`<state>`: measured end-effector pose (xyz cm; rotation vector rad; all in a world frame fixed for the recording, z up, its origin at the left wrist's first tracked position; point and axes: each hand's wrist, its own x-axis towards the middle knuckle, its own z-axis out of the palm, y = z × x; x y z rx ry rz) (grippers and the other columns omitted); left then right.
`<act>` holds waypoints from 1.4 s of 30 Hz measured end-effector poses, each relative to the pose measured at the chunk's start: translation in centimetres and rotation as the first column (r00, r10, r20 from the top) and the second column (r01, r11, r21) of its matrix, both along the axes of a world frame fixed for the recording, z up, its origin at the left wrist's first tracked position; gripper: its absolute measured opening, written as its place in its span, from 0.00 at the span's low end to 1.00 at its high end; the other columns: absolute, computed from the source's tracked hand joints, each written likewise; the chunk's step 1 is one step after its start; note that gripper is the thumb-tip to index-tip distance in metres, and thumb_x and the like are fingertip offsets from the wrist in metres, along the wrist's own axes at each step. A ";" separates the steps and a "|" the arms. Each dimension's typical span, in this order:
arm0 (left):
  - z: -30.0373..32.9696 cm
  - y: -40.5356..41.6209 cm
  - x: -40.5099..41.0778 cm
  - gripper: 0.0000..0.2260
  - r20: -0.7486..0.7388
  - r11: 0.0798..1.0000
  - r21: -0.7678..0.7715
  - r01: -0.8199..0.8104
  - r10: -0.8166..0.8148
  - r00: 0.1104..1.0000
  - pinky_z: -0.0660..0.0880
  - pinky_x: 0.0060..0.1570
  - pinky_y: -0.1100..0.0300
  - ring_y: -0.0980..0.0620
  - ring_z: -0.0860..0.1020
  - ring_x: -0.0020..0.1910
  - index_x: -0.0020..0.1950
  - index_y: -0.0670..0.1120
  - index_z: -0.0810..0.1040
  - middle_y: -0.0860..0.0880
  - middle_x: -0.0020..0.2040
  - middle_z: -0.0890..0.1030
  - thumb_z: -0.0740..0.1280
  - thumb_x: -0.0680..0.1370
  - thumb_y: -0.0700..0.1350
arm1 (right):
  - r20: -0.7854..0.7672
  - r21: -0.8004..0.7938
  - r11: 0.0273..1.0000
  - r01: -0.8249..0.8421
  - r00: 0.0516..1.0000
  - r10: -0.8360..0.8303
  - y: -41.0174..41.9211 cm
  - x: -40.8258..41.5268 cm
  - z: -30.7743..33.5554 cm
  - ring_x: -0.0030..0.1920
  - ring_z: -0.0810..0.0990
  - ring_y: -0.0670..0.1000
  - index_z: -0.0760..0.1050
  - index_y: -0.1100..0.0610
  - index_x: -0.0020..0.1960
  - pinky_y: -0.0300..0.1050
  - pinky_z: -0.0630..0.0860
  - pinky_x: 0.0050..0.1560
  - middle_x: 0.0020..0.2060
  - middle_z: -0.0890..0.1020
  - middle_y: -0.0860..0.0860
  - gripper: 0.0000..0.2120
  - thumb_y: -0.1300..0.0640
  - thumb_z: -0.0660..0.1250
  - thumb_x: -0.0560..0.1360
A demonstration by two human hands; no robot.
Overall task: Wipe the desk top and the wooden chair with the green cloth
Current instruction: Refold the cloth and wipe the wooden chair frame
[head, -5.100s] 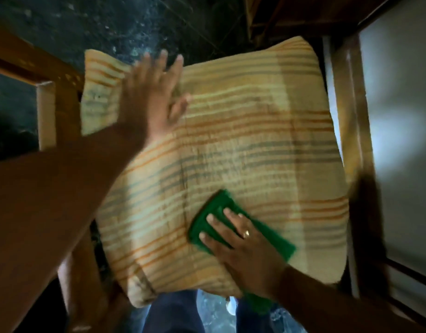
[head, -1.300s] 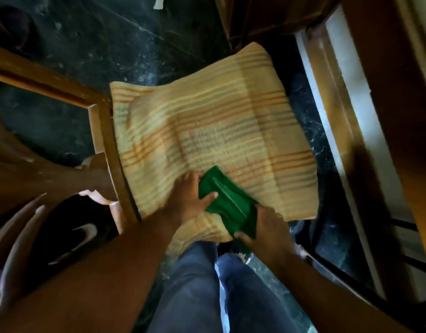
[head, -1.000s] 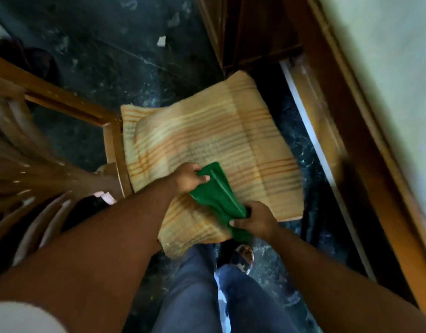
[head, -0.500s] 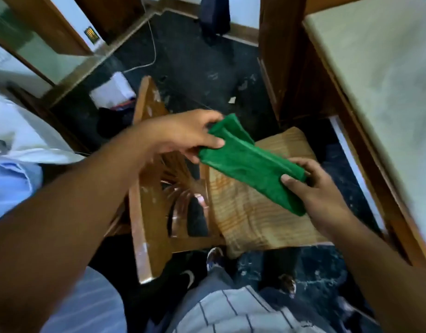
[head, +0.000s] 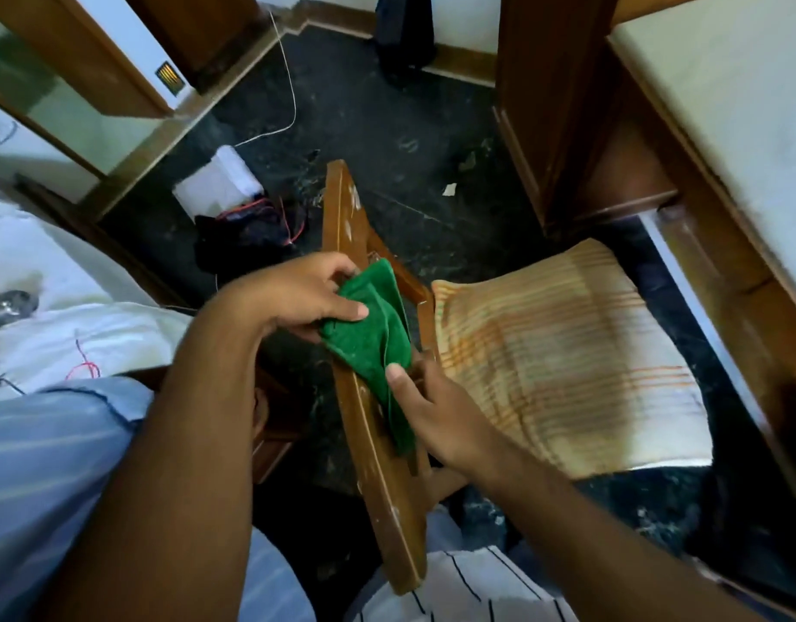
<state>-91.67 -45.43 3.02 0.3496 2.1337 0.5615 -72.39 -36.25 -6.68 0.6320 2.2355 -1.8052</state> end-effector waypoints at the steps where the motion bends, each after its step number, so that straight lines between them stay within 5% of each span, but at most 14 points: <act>1: 0.1 -0.2 -0.2 0.15 -0.015 1.000 -0.014 0.000 0.000 1.000 0.80 0.34 0.55 0.50 0.84 0.47 0.59 0.52 0.74 0.48 0.50 0.83 0.73 0.75 0.44 | 0.015 -0.004 1.000 0.023 1.000 -0.023 -0.2 -0.8 0.2 0.49 0.79 0.54 0.70 0.53 0.56 0.55 0.77 0.49 0.50 0.79 0.54 0.32 0.27 0.52 0.74; 7: 1.2 -1.3 -0.5 0.18 -0.043 0.975 -0.224 0.008 -0.018 0.999 0.78 0.27 0.61 0.52 0.82 0.35 0.63 0.52 0.73 0.43 0.51 0.84 0.73 0.76 0.44 | -0.050 0.012 1.000 -0.005 0.999 0.005 -0.6 -5.8 0.4 0.71 0.69 0.55 0.58 0.51 0.78 0.54 0.68 0.69 0.73 0.70 0.55 0.35 0.32 0.53 0.78; 11: 2.0 0.1 -2.7 0.34 -0.045 0.935 -0.349 0.055 -0.076 0.996 0.81 0.46 0.49 0.45 0.82 0.52 0.66 0.50 0.71 0.46 0.59 0.81 0.79 0.65 0.57 | -0.004 0.076 0.997 -0.011 1.000 0.011 -1.0 -5.8 -1.1 0.72 0.66 0.59 0.51 0.42 0.79 0.53 0.65 0.68 0.74 0.66 0.58 0.31 0.33 0.49 0.79; 14: 0.2 3.0 -5.1 0.51 -0.414 0.975 -0.223 0.011 -0.105 0.904 0.70 0.61 0.47 0.42 0.70 0.71 0.76 0.51 0.62 0.45 0.75 0.68 0.72 0.60 0.73 | -0.029 0.147 0.987 -0.057 0.998 0.062 -1.1 -4.4 -1.6 0.71 0.67 0.60 0.50 0.40 0.79 0.48 0.65 0.61 0.74 0.66 0.59 0.29 0.36 0.50 0.81; 16: -2.6 5.0 -5.7 0.44 -0.641 0.990 -0.086 0.114 -0.142 0.754 0.59 0.73 0.42 0.40 0.56 0.78 0.80 0.51 0.54 0.42 0.81 0.55 0.65 0.71 0.69 | -0.069 0.164 0.984 -0.069 0.994 0.081 -1.2 -3.0 -1.3 0.71 0.68 0.58 0.52 0.40 0.78 0.46 0.65 0.61 0.73 0.66 0.57 0.28 0.38 0.53 0.81; 18: -5.3 6.2 -6.1 0.38 -0.737 0.952 -0.177 0.251 -0.297 0.608 0.50 0.76 0.41 0.39 0.46 0.80 0.81 0.50 0.50 0.40 0.82 0.48 0.61 0.77 0.64 | -0.118 0.160 0.980 -0.116 0.984 0.136 -1.4 -0.6 -0.5 0.68 0.70 0.55 0.53 0.39 0.77 0.46 0.69 0.62 0.70 0.66 0.53 0.27 0.39 0.56 0.80; 20: -7.0 6.3 -6.8 0.36 -0.750 0.932 -0.240 0.272 -0.356 0.558 0.50 0.76 0.40 0.40 0.45 0.80 0.81 0.49 0.50 0.40 0.81 0.48 0.58 0.79 0.63 | -0.132 0.135 0.974 -0.183 0.971 0.201 -1.4 2.9 0.4 0.62 0.73 0.49 0.52 0.33 0.74 0.37 0.71 0.56 0.62 0.66 0.44 0.27 0.37 0.57 0.78; 22: -7.7 6.1 -7.4 0.36 -0.776 0.947 -0.205 0.247 -0.311 0.549 0.52 0.75 0.41 0.40 0.47 0.80 0.81 0.49 0.51 0.39 0.81 0.50 0.57 0.78 0.63 | -0.066 0.097 0.966 -0.238 0.967 0.245 -1.8 5.7 1.4 0.61 0.72 0.45 0.48 0.29 0.70 0.31 0.68 0.55 0.60 0.64 0.40 0.28 0.33 0.56 0.75; 26: -8.0 6.1 -7.4 0.35 -0.795 0.952 -0.193 0.239 -0.295 0.530 0.53 0.75 0.41 0.39 0.48 0.80 0.81 0.47 0.53 0.38 0.81 0.51 0.56 0.78 0.62 | 0.026 0.229 0.924 -0.307 0.951 0.310 -3.8 2.8 2.1 0.69 0.67 0.59 0.38 0.40 0.76 0.62 0.67 0.68 0.76 0.53 0.49 0.33 0.35 0.50 0.78; 31: -7.8 6.0 -7.5 0.33 -0.782 0.964 -0.128 0.231 -0.242 0.575 0.53 0.76 0.42 0.41 0.47 0.80 0.81 0.46 0.54 0.40 0.81 0.51 0.57 0.80 0.59 | 0.083 0.264 0.950 -0.167 0.985 0.150 -2.8 -8.1 2.4 0.71 0.65 0.66 0.40 0.51 0.80 0.58 0.65 0.67 0.78 0.54 0.61 0.35 0.43 0.55 0.81; 34: -8.0 6.0 -7.5 0.32 -0.795 0.963 -0.124 0.240 -0.241 0.556 0.54 0.76 0.43 0.41 0.48 0.80 0.81 0.46 0.55 0.41 0.81 0.51 0.57 0.80 0.59 | 0.018 0.302 0.930 -0.211 0.976 0.215 -2.6 -5.6 2.4 0.68 0.68 0.65 0.39 0.49 0.80 0.56 0.70 0.62 0.75 0.58 0.61 0.34 0.44 0.54 0.82; 38: -8.5 5.9 -7.6 0.32 -0.814 0.968 -0.096 0.232 -0.210 0.541 0.57 0.74 0.41 0.42 0.48 0.80 0.80 0.48 0.55 0.42 0.82 0.51 0.59 0.80 0.58 | 0.065 0.293 0.903 -0.314 0.949 0.309 -4.3 4.6 3.0 0.68 0.69 0.58 0.32 0.36 0.76 0.55 0.70 0.65 0.76 0.52 0.47 0.34 0.41 0.54 0.81; 42: -8.8 5.6 -7.7 0.31 -0.823 0.967 -0.058 0.247 -0.186 0.536 0.58 0.73 0.40 0.42 0.48 0.80 0.80 0.48 0.55 0.43 0.82 0.51 0.59 0.80 0.58 | 0.187 0.243 0.909 -0.339 0.936 0.299 -6.4 10.2 4.3 0.75 0.57 0.47 0.22 0.29 0.68 0.38 0.60 0.67 0.76 0.38 0.36 0.37 0.37 0.51 0.78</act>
